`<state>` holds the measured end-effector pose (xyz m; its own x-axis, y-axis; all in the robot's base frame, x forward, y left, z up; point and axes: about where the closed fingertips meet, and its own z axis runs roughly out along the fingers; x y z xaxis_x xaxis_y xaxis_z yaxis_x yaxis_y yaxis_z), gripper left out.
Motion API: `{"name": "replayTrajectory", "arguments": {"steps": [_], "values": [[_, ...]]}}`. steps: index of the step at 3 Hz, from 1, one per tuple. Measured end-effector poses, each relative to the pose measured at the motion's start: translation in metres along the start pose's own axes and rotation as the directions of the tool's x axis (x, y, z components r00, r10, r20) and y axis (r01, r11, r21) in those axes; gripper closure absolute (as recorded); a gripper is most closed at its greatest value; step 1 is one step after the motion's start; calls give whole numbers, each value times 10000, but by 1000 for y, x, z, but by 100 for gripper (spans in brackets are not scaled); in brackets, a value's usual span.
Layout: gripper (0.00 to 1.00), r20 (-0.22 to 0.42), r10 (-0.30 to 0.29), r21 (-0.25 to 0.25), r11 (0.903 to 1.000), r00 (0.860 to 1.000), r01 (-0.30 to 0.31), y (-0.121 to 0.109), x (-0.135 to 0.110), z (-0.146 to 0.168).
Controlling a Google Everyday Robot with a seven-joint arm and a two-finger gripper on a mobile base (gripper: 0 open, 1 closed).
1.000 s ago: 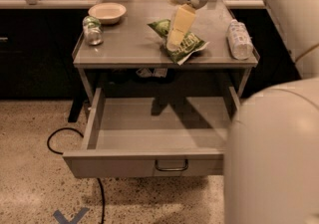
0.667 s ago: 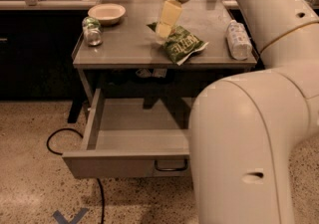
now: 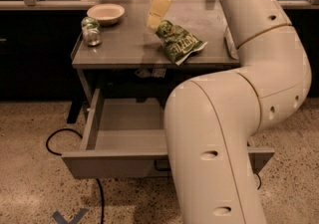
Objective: Place green jalapeno chip bag into top drawer
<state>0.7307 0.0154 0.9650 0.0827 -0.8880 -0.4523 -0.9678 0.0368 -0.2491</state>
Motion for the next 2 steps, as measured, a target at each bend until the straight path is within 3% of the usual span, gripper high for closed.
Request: {"name": "replayTrajectory", "arguments": {"steps": [2], "values": [[0,131,-51,228,9997,9999,48,-9,-9,3]]}}
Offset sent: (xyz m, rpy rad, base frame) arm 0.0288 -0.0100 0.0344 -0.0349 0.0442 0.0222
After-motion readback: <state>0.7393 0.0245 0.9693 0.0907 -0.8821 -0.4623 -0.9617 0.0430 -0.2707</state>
